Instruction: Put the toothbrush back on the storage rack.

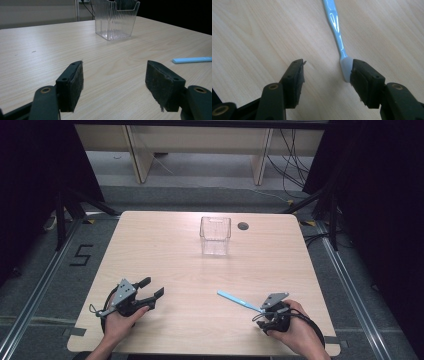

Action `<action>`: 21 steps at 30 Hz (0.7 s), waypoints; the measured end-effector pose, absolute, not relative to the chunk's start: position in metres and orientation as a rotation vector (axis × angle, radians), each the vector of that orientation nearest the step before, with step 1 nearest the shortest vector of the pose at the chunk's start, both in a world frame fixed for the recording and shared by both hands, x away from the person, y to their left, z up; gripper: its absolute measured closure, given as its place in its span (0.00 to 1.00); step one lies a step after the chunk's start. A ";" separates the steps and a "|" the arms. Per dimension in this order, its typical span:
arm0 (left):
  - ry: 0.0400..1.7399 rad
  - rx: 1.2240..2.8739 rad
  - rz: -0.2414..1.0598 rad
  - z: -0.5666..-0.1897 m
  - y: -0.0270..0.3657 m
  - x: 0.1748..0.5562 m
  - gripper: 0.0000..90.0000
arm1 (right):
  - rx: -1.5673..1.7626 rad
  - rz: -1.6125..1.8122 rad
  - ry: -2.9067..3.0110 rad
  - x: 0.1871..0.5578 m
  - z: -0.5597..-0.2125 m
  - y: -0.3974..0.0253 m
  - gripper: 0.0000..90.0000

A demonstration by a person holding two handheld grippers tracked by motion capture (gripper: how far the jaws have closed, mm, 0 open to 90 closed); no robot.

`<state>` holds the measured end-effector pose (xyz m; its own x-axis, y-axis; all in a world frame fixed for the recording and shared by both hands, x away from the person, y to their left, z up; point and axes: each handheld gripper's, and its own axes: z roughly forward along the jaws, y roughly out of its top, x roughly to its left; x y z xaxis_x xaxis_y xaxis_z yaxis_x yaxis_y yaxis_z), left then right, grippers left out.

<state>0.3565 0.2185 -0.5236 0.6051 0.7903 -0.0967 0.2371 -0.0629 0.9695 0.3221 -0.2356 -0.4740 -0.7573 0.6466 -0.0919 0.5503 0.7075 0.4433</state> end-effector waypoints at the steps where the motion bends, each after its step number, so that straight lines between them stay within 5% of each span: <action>1: 0.883 1.631 0.571 -0.523 0.219 0.355 0.34 | 0.948 0.580 2.677 0.323 -0.473 -0.235 0.51; 21: 0.846 1.669 0.574 -0.522 0.215 0.353 0.34 | 0.811 0.469 2.767 0.373 -0.449 -0.221 0.59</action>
